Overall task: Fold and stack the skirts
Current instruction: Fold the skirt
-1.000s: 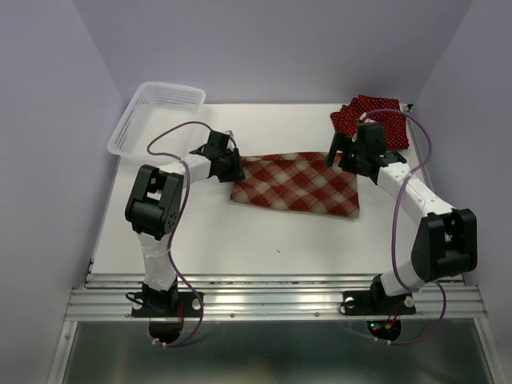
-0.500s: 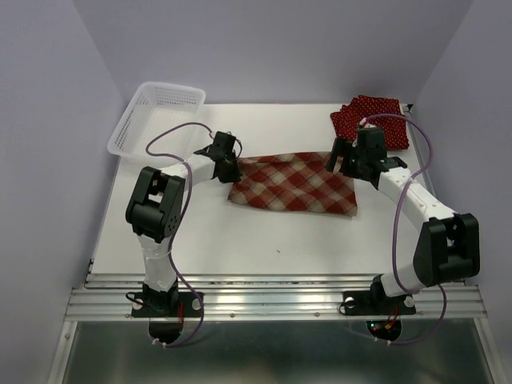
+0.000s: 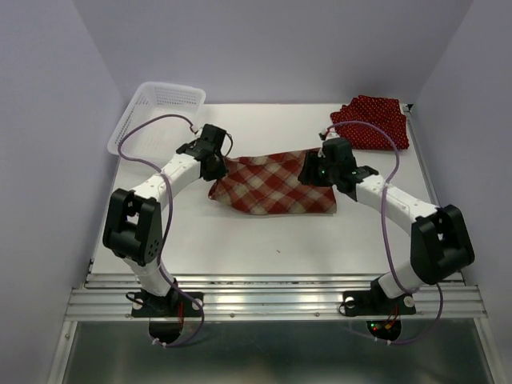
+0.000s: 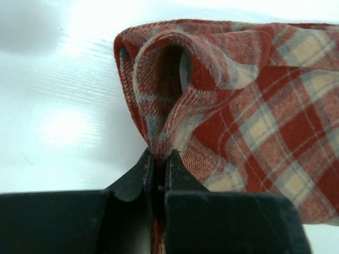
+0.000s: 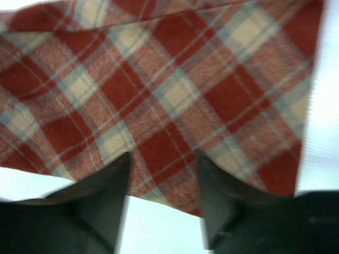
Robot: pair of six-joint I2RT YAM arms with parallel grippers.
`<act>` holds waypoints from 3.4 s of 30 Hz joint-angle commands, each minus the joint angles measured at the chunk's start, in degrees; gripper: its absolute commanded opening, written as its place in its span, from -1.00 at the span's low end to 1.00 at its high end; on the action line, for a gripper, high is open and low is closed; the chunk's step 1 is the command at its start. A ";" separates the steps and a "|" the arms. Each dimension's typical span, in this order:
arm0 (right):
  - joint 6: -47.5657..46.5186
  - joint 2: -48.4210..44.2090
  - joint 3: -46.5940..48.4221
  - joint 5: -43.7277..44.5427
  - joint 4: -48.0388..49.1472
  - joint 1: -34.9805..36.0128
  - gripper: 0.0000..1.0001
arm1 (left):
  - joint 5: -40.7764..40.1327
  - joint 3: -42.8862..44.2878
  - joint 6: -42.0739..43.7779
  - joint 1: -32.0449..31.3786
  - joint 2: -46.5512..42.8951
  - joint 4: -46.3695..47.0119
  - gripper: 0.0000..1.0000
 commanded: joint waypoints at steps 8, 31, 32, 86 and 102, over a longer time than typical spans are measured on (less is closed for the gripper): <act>8.98 16.80 8.90 -9.79 11.77 7.03 -0.69 | 5.14 4.13 0.29 -0.18 -9.23 -1.07 -1.00; 14.78 35.53 18.93 -9.53 17.48 15.65 -0.81 | 11.92 13.53 -3.23 -5.80 -5.28 -0.80 -1.00; 14.78 35.27 18.75 -9.27 17.39 15.65 -0.81 | 11.74 13.71 -3.32 -5.97 -4.93 -0.98 -1.00; 5.29 21.64 4.43 3.75 -2.03 0.53 -0.84 | 10.51 27.94 -4.28 -15.90 8.16 -2.12 -1.00; 7.40 19.44 1.70 0.67 0.43 0.53 -0.84 | 0.58 36.04 -11.57 -21.00 20.47 -0.37 -1.00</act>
